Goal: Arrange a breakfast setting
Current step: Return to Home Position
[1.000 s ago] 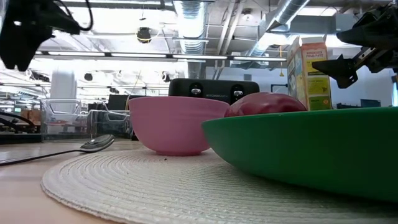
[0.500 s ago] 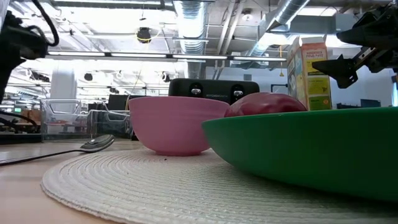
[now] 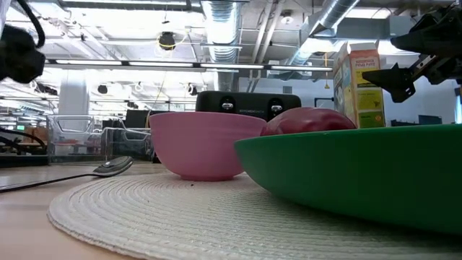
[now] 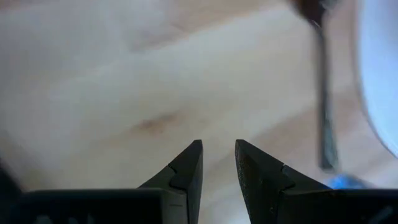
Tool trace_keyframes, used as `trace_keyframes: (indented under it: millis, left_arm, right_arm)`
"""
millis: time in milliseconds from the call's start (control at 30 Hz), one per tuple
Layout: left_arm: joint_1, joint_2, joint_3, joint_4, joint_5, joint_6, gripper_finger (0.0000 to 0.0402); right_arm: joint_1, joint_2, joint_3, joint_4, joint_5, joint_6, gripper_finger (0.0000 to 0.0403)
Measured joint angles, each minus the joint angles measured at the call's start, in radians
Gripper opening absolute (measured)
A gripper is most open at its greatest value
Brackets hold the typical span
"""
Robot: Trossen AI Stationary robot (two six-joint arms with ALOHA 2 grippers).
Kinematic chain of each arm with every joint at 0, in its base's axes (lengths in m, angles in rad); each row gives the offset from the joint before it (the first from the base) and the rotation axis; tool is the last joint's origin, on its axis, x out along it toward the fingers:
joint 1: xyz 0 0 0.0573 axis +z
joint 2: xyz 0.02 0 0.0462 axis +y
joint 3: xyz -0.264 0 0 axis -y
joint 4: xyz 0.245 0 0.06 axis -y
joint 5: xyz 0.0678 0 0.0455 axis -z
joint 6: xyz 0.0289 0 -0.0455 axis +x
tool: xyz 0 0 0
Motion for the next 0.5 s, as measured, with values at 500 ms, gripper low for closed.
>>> trace_keyframes:
  millis: [500]
  left_arm:
    - [-0.023,-0.01,0.001,0.078,-0.094,0.223,0.0083]
  right_arm:
    - [0.0,0.0,0.0,0.0,0.0,0.0,0.0398]
